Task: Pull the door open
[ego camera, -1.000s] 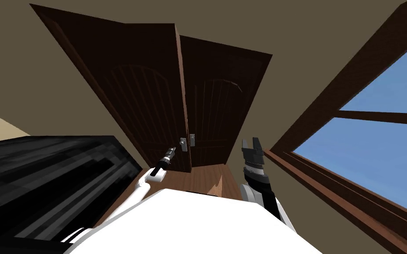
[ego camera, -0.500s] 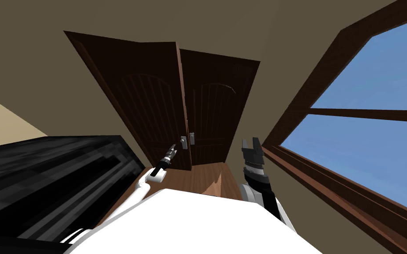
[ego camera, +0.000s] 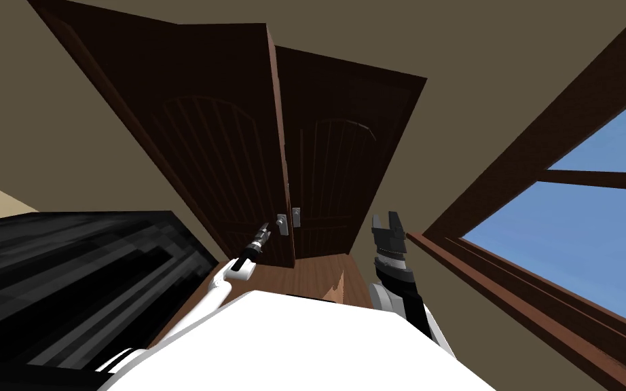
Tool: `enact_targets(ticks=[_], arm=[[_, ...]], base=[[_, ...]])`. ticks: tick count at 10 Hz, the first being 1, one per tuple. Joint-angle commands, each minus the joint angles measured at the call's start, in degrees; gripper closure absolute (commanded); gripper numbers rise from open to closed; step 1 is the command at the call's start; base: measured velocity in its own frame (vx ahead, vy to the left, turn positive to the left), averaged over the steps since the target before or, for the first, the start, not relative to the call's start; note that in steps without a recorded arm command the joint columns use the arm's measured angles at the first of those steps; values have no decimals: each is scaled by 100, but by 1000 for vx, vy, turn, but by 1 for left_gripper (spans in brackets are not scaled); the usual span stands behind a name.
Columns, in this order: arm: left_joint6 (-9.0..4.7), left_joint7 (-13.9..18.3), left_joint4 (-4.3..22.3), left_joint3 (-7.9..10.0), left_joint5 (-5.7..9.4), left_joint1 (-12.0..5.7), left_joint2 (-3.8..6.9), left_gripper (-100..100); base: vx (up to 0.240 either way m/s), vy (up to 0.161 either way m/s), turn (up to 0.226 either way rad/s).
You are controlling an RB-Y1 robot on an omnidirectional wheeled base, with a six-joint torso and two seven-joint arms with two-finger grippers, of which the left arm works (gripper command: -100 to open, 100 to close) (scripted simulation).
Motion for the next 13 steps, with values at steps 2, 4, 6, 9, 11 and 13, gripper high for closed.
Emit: enact_targets(ticks=[2,4,6,9,11,13], arm=[[-7,-38,-3,-38,-18,-153,-87,-100],[-6,-30,13,-20,-12,-107,-60,100],[-6,-30,13,-20,-12,-107,-60,100],[-6,-30,13,-20,-12,-107,-60,100],[-39,48,-35,-107,-19,6,32,100],[-91,149,-126,-228,-30,88,131,100]], base=[[258,-68,-135],[51,-20,3],[-41,14,-15],[-11,3,-1],[-147,61,-41],[-215,102,-82]])
